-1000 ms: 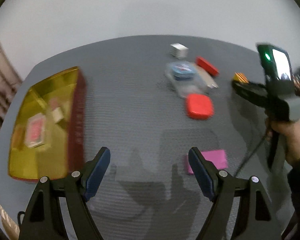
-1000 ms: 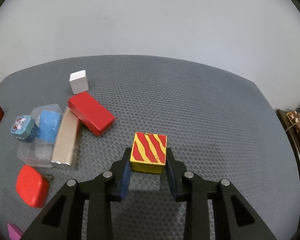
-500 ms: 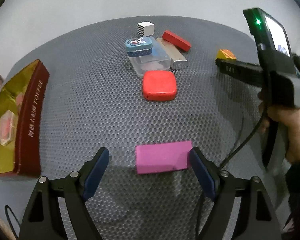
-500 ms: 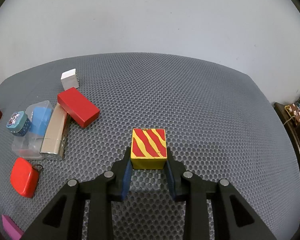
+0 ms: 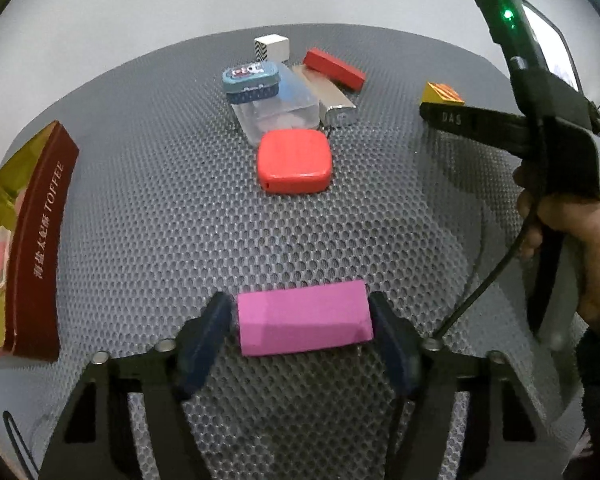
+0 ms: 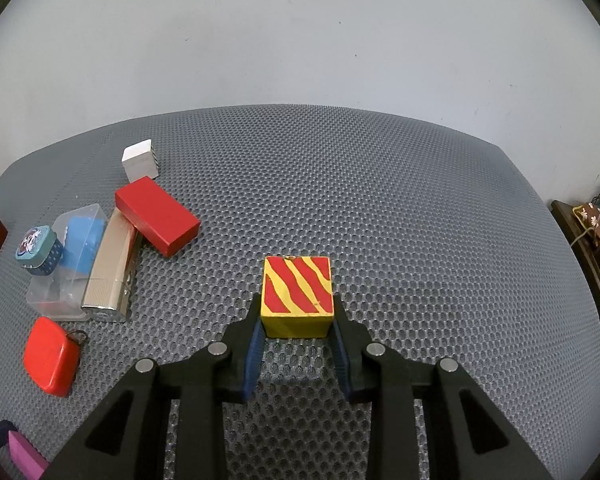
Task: Organize rigid objects
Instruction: 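Grasp the pink eraser with the left tool while right grasps the striped cube, then lower the pink eraser into the tin and open the left tool, then carry the striped cube into the tin and open the right tool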
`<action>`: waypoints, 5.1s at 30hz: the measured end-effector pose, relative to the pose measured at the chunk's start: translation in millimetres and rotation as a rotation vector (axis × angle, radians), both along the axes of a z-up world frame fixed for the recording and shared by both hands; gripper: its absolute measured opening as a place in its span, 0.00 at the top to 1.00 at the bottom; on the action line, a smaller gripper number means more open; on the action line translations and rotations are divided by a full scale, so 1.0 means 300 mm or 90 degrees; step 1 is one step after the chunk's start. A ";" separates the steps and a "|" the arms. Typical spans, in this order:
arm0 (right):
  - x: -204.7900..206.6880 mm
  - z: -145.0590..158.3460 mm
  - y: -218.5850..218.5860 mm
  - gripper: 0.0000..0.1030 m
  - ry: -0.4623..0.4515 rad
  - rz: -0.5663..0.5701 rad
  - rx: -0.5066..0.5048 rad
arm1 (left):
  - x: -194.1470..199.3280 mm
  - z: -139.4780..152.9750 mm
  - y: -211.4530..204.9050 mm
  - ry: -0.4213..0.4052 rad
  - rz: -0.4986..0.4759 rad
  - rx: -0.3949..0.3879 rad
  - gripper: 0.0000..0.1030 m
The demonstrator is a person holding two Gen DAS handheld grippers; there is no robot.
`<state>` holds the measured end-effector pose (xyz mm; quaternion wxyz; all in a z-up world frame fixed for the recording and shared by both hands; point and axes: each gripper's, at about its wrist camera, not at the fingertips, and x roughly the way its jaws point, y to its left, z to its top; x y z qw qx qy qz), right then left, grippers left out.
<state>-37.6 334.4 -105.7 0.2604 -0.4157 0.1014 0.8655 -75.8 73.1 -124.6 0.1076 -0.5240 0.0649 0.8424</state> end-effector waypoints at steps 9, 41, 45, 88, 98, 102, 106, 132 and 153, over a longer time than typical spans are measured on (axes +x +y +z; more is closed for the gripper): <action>0.022 0.005 0.020 0.71 -0.002 0.000 0.003 | -0.012 0.007 -0.015 0.006 -0.011 0.001 0.43; 0.055 0.033 0.020 0.71 -0.002 0.000 0.004 | -0.067 0.251 -0.477 0.101 0.219 -0.011 0.43; 0.058 0.035 0.020 0.71 -0.002 0.000 0.004 | -0.067 0.263 -0.564 0.109 0.257 -0.019 0.43; 0.088 0.061 0.010 0.71 -0.005 -0.001 0.008 | 0.016 0.100 -1.011 0.013 0.336 -0.078 0.43; 0.060 0.064 0.019 0.70 -0.008 0.000 0.013 | 0.032 0.102 -1.006 0.012 0.303 -0.083 0.42; 0.057 0.059 0.027 0.70 -0.010 0.000 0.016 | 0.039 0.113 -1.001 0.021 0.295 -0.079 0.36; 0.051 0.049 0.054 0.70 -0.012 0.000 0.019 | 0.045 0.124 -0.991 0.026 0.276 -0.066 0.31; 0.073 0.050 0.125 0.71 -0.020 -0.005 0.017 | 0.073 0.240 -1.037 0.075 0.310 -0.008 0.26; 0.032 0.290 -0.395 0.71 0.043 0.184 -0.018 | 0.085 0.267 -1.104 0.073 0.360 0.022 0.24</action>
